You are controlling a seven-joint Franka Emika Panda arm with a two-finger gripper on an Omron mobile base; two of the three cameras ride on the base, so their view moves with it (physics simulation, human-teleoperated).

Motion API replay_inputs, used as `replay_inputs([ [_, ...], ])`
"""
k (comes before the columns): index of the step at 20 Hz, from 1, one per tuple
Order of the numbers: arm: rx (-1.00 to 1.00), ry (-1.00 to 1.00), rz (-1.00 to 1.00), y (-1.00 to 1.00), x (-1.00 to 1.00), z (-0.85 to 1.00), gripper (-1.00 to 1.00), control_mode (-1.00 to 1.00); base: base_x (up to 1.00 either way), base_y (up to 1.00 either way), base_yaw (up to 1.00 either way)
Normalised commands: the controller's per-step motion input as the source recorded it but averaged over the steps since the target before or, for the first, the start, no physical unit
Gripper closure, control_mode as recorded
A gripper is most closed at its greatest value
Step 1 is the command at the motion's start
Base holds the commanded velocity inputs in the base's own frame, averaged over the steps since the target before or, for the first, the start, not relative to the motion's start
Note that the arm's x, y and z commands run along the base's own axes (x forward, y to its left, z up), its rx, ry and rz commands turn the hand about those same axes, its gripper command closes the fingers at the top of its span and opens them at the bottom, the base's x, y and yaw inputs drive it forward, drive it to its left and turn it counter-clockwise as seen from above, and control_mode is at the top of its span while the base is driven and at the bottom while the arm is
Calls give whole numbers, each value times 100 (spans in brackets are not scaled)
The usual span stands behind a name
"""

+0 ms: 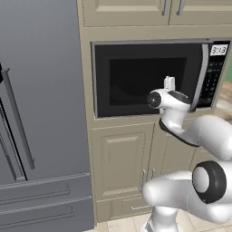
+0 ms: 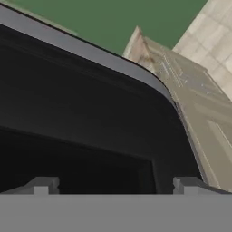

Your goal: Pick the eggplant from the sink and place it in the bowl. Then pick the bowl and place it in the microwave. Then close the microwave door and press the start button.

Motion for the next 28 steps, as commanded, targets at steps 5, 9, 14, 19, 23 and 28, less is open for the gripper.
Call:
replay_inputs([
  [5,0,0,12,-19,93,0,-100,-100,0,0,0],
  [9,0,1,8,-16,17,0,-100,-100,0,0,0],
  [14,0,0,-5,-4,-64,0,-100,-100,0,0,0],
  [19,7,-2,2,-9,-100,27,-100,-100,0,0,0],
  [23,21,0,26,-22,-100,19,-100,-100,0,0,0],
  [28,23,-2,36,-76,-94,3,-100,-100,0,0,0],
])
